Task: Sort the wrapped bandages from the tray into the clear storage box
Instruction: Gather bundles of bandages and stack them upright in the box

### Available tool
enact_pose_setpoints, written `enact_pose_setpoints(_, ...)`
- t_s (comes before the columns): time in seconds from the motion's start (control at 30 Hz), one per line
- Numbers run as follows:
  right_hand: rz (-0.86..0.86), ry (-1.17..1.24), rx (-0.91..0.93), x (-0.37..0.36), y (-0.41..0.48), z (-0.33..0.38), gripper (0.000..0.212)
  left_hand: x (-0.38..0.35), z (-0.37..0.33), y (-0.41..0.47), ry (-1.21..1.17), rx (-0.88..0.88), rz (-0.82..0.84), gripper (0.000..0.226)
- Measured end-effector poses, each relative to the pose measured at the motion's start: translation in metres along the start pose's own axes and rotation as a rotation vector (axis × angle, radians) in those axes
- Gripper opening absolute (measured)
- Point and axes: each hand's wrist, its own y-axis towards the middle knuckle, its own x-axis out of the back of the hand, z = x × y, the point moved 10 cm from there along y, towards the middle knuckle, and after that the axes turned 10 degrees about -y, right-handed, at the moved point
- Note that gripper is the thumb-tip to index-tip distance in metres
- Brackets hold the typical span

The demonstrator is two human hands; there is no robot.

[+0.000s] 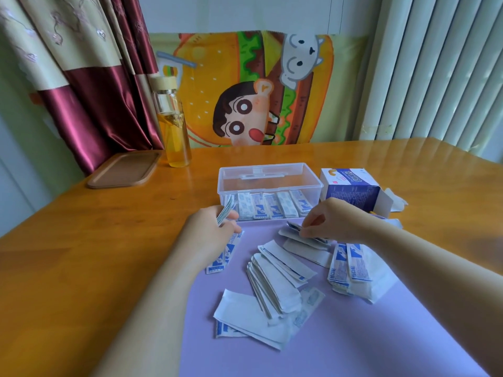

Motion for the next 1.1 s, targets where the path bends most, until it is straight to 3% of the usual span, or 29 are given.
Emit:
enact_pose_setpoints(0.57, 0.179, 0.226, -0.083, -0.013, 0.002, -0.012, 0.015, -0.003, -0.001, -0.003, -0.021, 0.009, 0.025, 0.016)
enact_pose_setpoints(0.87, 0.155, -0.185, 0.117, -0.011, -0.008, 0.025, 0.044, -0.005, 0.000, -0.003, -0.002, 0.008, 0.040, 0.015)
enact_pose_setpoints(1.1, 0.104, -0.141, 0.062, -0.003, -0.001, 0.014, 0.024, -0.004, -0.001, -0.003, -0.009, 0.010, 0.036, 0.017)
